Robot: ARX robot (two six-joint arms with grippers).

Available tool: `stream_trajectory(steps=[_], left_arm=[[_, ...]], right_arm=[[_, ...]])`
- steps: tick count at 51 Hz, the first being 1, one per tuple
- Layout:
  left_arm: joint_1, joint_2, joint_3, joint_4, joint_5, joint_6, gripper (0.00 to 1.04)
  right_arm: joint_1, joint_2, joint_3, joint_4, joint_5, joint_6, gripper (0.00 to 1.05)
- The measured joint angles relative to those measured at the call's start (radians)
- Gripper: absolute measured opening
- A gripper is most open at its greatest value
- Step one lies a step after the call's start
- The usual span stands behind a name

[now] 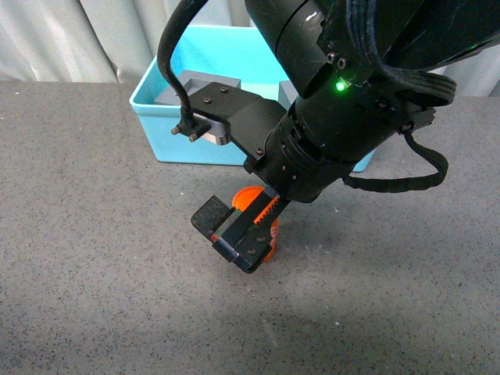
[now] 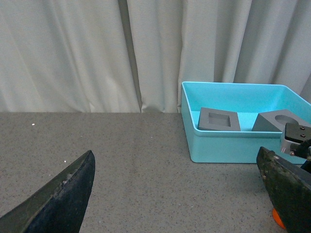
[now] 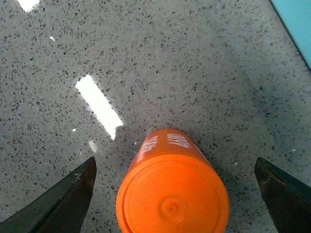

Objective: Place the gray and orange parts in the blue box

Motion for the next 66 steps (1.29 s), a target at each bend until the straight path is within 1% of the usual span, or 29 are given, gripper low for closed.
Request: stream_trajectory(steps=[4, 8, 11, 13, 14, 16, 21, 30, 34, 38, 46, 53, 66], left_arm=[[0.0, 0.0, 0.0, 0.0, 0.0, 0.0, 0.98], [0.0, 0.0, 0.0, 0.0, 0.0, 0.0, 0.98], [0.0, 0.0, 0.0, 0.0, 0.0, 0.0, 0.98], [0.0, 0.0, 0.0, 0.0, 0.0, 0.0, 0.98], [0.0, 0.0, 0.0, 0.0, 0.0, 0.0, 0.98], [0.0, 0.0, 0.0, 0.0, 0.0, 0.0, 0.98], [0.0, 0.0, 0.0, 0.0, 0.0, 0.0, 0.98], [0.0, 0.0, 0.0, 0.0, 0.0, 0.0, 0.98], [0.0, 0.0, 0.0, 0.0, 0.0, 0.0, 0.98], [0.0, 0.0, 0.0, 0.0, 0.0, 0.0, 0.98], [0.0, 0.0, 0.0, 0.0, 0.0, 0.0, 0.98], [0.0, 0.0, 0.0, 0.0, 0.0, 0.0, 0.98], [0.0, 0.0, 0.0, 0.0, 0.0, 0.0, 0.98]], right_arm=[[0.004, 0.012, 0.01, -0.006, 0.011, 0.008, 0.86], [0.006, 0.023, 0.02, -0.013, -0.007, 0.034, 0.72], [0.007, 0.024, 0.021, -0.013, -0.004, 0.044, 0.61], [0.007, 0.024, 0.02, -0.013, 0.002, 0.045, 0.52], [0.006, 0.023, 0.02, -0.012, 0.003, 0.045, 0.49], [0.005, 0.02, 0.018, -0.005, 0.009, 0.045, 0.46], [-0.01, -0.006, -0.002, 0.026, -0.028, 0.078, 0.45], [-0.079, -0.163, -0.016, 0.059, -0.069, 0.155, 0.45], [-0.111, -0.223, 0.015, 0.059, -0.069, 0.168, 0.45], [-0.154, -0.252, 0.106, 0.053, -0.058, 0.166, 0.45], [-0.204, -0.169, 0.277, 0.011, -0.025, 0.149, 0.45], [-0.216, -0.051, 0.388, -0.023, -0.023, 0.145, 0.45], [-0.202, 0.111, 0.461, -0.042, -0.057, 0.151, 0.45]])
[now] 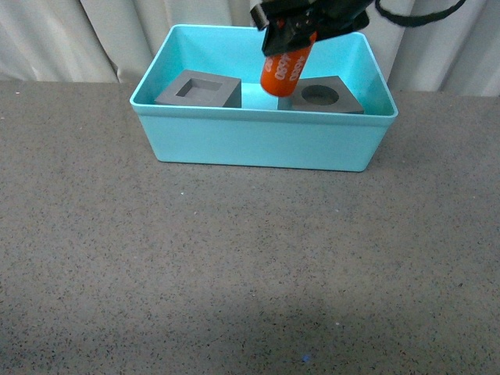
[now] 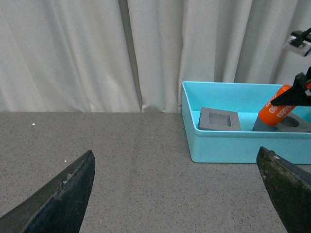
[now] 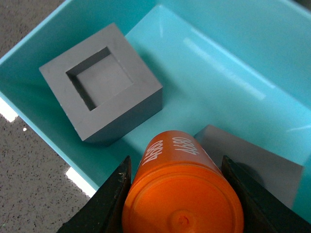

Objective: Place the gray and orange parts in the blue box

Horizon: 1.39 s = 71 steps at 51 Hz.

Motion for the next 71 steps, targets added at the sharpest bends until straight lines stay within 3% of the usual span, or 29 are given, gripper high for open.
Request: stream_trajectory(steps=[24, 39, 45, 55, 71], left_arm=[[0.0, 0.0, 0.0, 0.0, 0.0, 0.0, 0.98], [0.0, 0.0, 0.0, 0.0, 0.0, 0.0, 0.98], [0.0, 0.0, 0.0, 0.0, 0.0, 0.0, 0.98], [0.0, 0.0, 0.0, 0.0, 0.0, 0.0, 0.98], [0.0, 0.0, 0.0, 0.0, 0.0, 0.0, 0.98]], right_arm=[[0.031, 0.151, 0.118, -0.092, 0.038, -0.001, 0.45], [0.012, 0.046, 0.007, 0.039, 0.043, 0.043, 0.97], [0.001, -0.041, -0.077, 0.129, 0.068, 0.08, 0.95], [-0.03, -0.261, -0.317, 0.344, 0.216, 0.146, 0.95], [-0.058, -0.43, -0.607, 0.558, 0.394, 0.168, 0.95]])
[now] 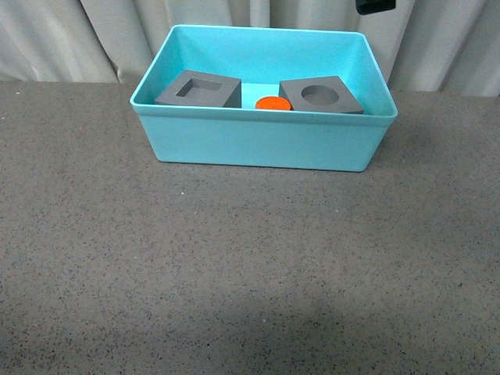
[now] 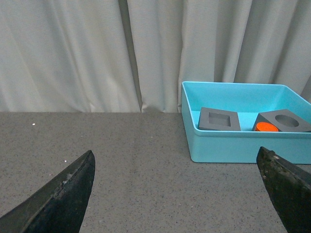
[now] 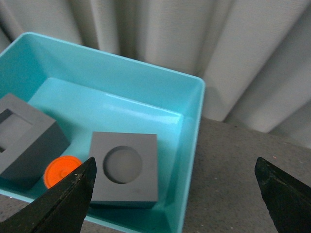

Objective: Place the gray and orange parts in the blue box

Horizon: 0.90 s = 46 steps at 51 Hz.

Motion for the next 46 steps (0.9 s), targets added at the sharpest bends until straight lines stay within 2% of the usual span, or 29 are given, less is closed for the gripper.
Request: stream_trajectory(steps=[5, 7, 10, 13, 15, 24, 30, 46], left_arm=[[0.0, 0.0, 0.0, 0.0, 0.0, 0.0, 0.98], [0.0, 0.0, 0.0, 0.0, 0.0, 0.0, 0.98], [0.0, 0.0, 0.0, 0.0, 0.0, 0.0, 0.98], [0.0, 0.0, 0.0, 0.0, -0.001, 0.0, 0.98], [0.0, 0.0, 0.0, 0.0, -0.001, 0.0, 0.98], [0.0, 0.0, 0.0, 0.0, 0.0, 0.0, 0.98], [0.0, 0.0, 0.0, 0.0, 0.0, 0.0, 0.98], [0.0, 0.0, 0.0, 0.0, 0.0, 0.0, 0.98]], right_arm=[[-0.003, -0.018, -0.021, 0.008, 0.019, 0.004, 0.95], [-0.003, -0.018, -0.043, 0.076, 0.055, 0.016, 0.92], [-0.01, -0.024, -0.144, 0.332, 0.129, 0.035, 0.82], [-0.038, -0.068, -0.3, 0.585, 0.12, 0.048, 0.67], [-0.059, -0.115, -0.381, 0.672, 0.107, 0.051, 0.58], [-0.125, -0.275, -0.581, 0.75, 0.057, 0.058, 0.26], [-0.159, -0.37, -0.71, 0.758, 0.011, 0.056, 0.0], [-0.232, -0.64, -0.911, 0.695, -0.059, 0.059, 0.0]])
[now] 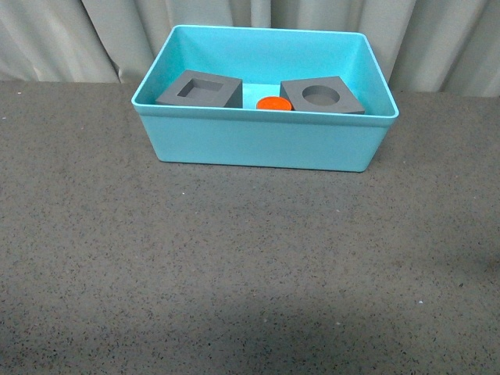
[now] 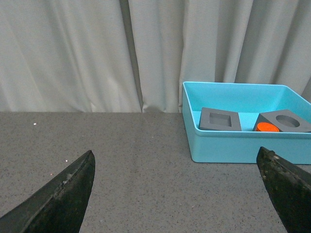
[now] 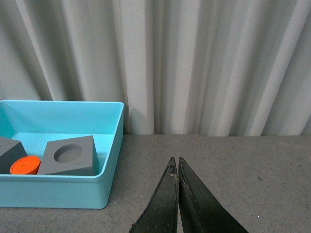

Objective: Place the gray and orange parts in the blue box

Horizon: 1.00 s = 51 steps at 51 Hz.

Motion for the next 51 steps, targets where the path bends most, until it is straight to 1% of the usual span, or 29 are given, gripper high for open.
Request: stream_trajectory(steps=[3, 4, 6, 12, 17, 31, 51], left_arm=[[0.0, 0.0, 0.0, 0.0, 0.0, 0.0, 0.98], [0.0, 0.0, 0.0, 0.0, 0.0, 0.0, 0.98], [0.0, 0.0, 0.0, 0.0, 0.001, 0.0, 0.98], [0.0, 0.0, 0.0, 0.0, 0.0, 0.0, 0.98], [0.0, 0.0, 0.0, 0.0, 0.0, 0.0, 0.98], [0.0, 0.0, 0.0, 0.0, 0.0, 0.0, 0.98], [0.0, 0.0, 0.0, 0.0, 0.0, 0.0, 0.98]], right_arm=[[-0.012, -0.023, -0.034, 0.024, -0.011, 0.0, 0.0], [-0.034, -0.028, -0.05, 0.036, -0.049, 0.0, 0.0], [-0.054, -0.039, -0.064, 0.031, -0.071, 0.0, 0.0], [-0.082, -0.106, -0.095, -0.021, -0.074, 0.0, 0.0], [-0.084, -0.183, -0.109, -0.076, -0.078, 0.0, 0.0], [-0.084, -0.454, -0.143, -0.307, -0.081, 0.0, 0.0], [-0.084, -0.661, -0.146, -0.497, -0.081, 0.0, 0.0]])
